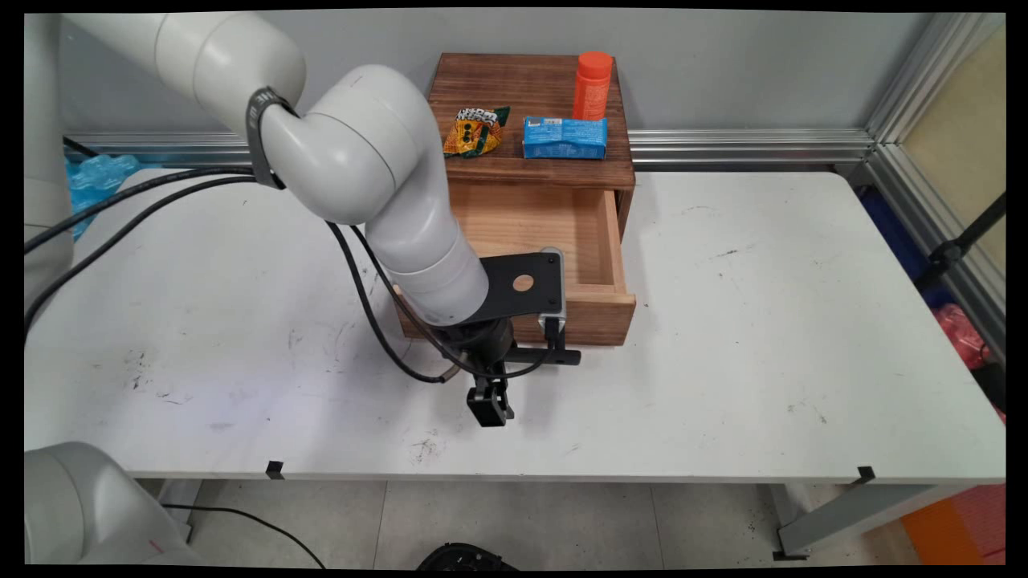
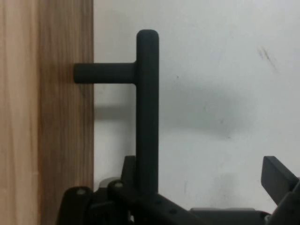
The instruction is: Open the drawer
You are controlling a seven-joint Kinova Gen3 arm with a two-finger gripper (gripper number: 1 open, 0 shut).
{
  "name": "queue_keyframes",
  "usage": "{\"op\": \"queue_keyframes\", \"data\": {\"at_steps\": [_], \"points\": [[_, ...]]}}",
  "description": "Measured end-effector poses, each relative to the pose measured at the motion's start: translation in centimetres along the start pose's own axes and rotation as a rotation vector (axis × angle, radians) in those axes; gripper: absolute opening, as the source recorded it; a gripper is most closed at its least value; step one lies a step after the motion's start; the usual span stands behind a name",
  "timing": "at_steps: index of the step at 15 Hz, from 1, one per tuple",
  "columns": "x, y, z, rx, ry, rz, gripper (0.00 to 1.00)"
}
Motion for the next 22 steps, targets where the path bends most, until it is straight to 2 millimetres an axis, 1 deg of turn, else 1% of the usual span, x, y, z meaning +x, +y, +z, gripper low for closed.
{"op": "queue_keyframes", "data": {"at_steps": [9, 22], "points": [[0.1, 1.3, -0.5, -0.024, 0.000, -0.007, 1.00], [-0.9, 5.1, -1.4, -0.093, -0.025, -0.015, 1.00]]}}
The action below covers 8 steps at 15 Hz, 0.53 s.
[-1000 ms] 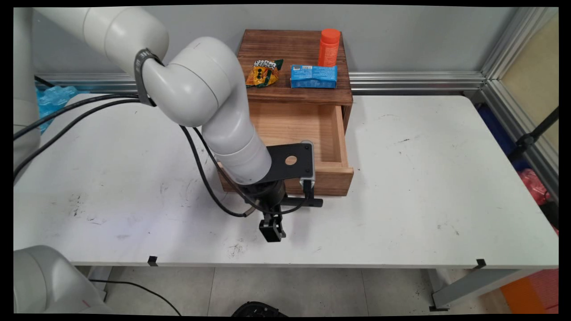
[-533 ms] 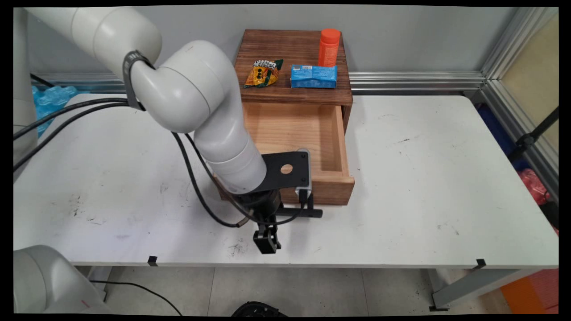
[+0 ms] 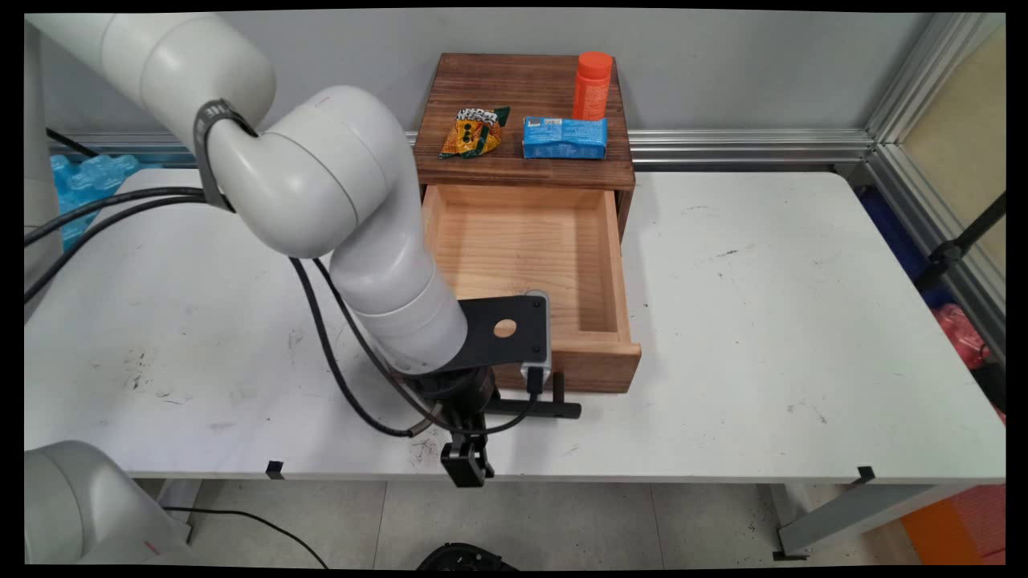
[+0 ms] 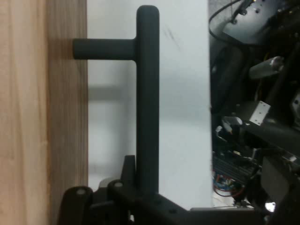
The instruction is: Open the drawer
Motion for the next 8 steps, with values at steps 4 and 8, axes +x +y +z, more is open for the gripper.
{"op": "queue_keyframes", "data": {"at_steps": [4, 8], "points": [[-0.2, 0.9, -0.1, -0.015, -0.003, 0.000, 1.00], [-0.3, 1.4, -0.2, -0.025, -0.004, 0.001, 1.00]]}}
